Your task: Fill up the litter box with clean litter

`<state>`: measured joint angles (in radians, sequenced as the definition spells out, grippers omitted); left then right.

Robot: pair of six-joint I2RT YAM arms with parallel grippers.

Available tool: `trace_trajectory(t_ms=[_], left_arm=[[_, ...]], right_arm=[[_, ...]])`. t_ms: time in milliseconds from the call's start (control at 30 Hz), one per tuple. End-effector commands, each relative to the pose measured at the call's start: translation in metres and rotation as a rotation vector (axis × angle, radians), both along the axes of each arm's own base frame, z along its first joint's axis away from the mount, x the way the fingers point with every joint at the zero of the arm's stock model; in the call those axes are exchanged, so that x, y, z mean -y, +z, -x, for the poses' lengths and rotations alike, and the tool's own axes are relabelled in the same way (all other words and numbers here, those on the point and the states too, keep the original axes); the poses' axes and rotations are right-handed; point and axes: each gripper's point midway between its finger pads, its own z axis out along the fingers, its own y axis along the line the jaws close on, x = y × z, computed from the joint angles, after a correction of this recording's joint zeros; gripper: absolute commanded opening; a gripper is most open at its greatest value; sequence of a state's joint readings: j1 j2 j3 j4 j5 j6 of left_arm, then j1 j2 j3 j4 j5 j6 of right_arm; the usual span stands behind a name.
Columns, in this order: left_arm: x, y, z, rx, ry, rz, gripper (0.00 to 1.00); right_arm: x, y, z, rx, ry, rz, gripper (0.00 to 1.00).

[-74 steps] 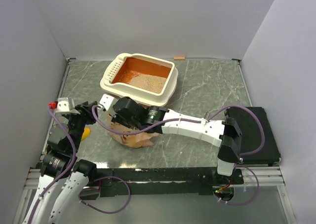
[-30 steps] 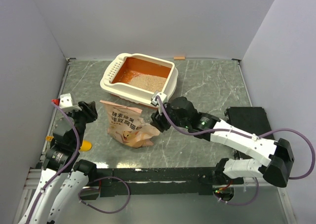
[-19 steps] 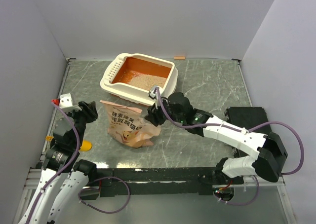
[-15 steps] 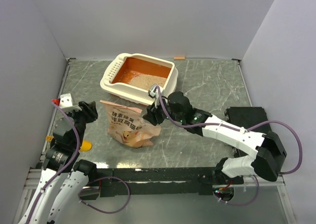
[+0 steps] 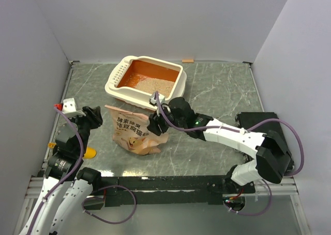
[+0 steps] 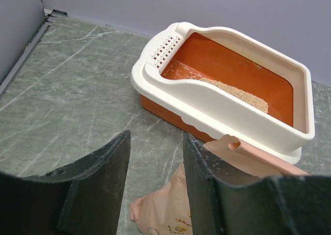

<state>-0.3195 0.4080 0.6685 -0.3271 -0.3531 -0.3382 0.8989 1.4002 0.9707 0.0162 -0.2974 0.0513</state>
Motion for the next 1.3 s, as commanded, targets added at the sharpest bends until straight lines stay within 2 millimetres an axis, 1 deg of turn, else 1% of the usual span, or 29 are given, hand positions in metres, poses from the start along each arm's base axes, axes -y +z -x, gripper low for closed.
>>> trace_trajectory(t_ms=[0, 67, 133, 300, 333, 367, 500, 567, 667, 733, 767, 800, 833, 900, 933, 967, 1033, 1067, 1100, 1133, 1167, 1200, 1233, 1267], left_arm=[[0.002, 0.02, 0.001, 0.048, -0.014, 0.018, 0.51], [0.002, 0.02, 0.001, 0.048, -0.017, 0.016, 0.51], [0.003, 0.019, 0.0, 0.044, -0.02, 0.013, 0.52], [0.004, 0.016, -0.001, 0.032, -0.021, 0.01, 0.52], [0.004, 0.017, -0.001, 0.034, -0.021, 0.009, 0.52], [0.004, 0.017, -0.001, 0.035, -0.023, 0.011, 0.52], [0.003, 0.02, 0.001, 0.045, -0.02, 0.015, 0.52], [0.003, 0.018, 0.001, 0.044, -0.021, 0.016, 0.52], [0.003, 0.019, 0.0, 0.043, -0.021, 0.016, 0.52], [0.004, 0.019, 0.0, 0.042, -0.024, 0.018, 0.52], [0.004, 0.019, 0.0, 0.043, -0.024, 0.019, 0.52], [0.004, 0.018, 0.0, 0.04, -0.026, 0.018, 0.52], [0.004, 0.018, 0.0, 0.04, -0.026, 0.018, 0.52], [0.004, 0.018, 0.0, 0.038, -0.026, 0.016, 0.52], [0.004, 0.018, 0.0, 0.04, -0.026, 0.018, 0.52], [0.004, 0.019, 0.0, 0.04, -0.024, 0.018, 0.52], [0.004, 0.019, 0.0, 0.041, -0.024, 0.017, 0.52], [0.004, 0.018, 0.0, 0.04, -0.024, 0.018, 0.52], [0.004, 0.018, 0.001, 0.041, -0.023, 0.019, 0.52], [0.004, 0.019, 0.001, 0.041, -0.023, 0.019, 0.52], [0.003, 0.019, 0.001, 0.044, -0.021, 0.02, 0.52], [0.003, 0.02, 0.001, 0.045, -0.021, 0.02, 0.52], [0.003, 0.02, 0.001, 0.047, -0.023, 0.02, 0.52], [0.003, 0.02, 0.002, 0.05, -0.023, 0.021, 0.52]], right_arm=[[-0.015, 0.016, 0.001, 0.018, 0.064, -0.053, 0.56], [-0.015, 0.009, 0.007, 0.001, 0.099, -0.045, 0.56], [-0.014, 0.007, 0.012, -0.01, 0.12, -0.043, 0.56], [-0.01, 0.005, 0.023, -0.022, 0.167, -0.029, 0.57], [-0.011, 0.009, 0.022, -0.015, 0.166, -0.036, 0.57], [-0.007, 0.004, 0.024, -0.009, 0.174, -0.005, 0.57], [0.008, -0.007, 0.013, 0.016, 0.1, 0.074, 0.57], [0.014, -0.013, 0.014, 0.016, 0.094, 0.104, 0.57], [0.018, -0.016, 0.014, 0.023, 0.079, 0.11, 0.52], [0.02, -0.015, 0.013, 0.029, 0.069, 0.108, 0.41], [0.019, -0.015, 0.013, 0.035, 0.064, 0.106, 0.31], [0.019, -0.01, 0.012, 0.046, 0.06, 0.097, 0.11], [0.02, -0.007, 0.006, 0.069, 0.028, 0.106, 0.0], [0.015, 0.008, 0.009, 0.139, 0.016, 0.097, 0.0], [0.018, 0.014, 0.0, 0.216, -0.033, 0.124, 0.0], [0.011, 0.028, 0.009, 0.28, -0.027, 0.11, 0.0], [0.009, 0.046, 0.008, 0.395, -0.051, 0.121, 0.0], [0.015, 0.058, -0.001, 0.449, -0.122, 0.133, 0.0], [0.013, 0.064, 0.002, 0.503, -0.124, 0.144, 0.0], [0.014, 0.074, -0.003, 0.546, -0.165, 0.138, 0.0], [0.024, 0.08, -0.012, 0.588, -0.242, 0.164, 0.0], [0.026, 0.093, -0.016, 0.656, -0.278, 0.16, 0.0], [0.031, 0.097, -0.021, 0.685, -0.314, 0.17, 0.0], [0.04, 0.097, -0.028, 0.708, -0.372, 0.201, 0.0]])
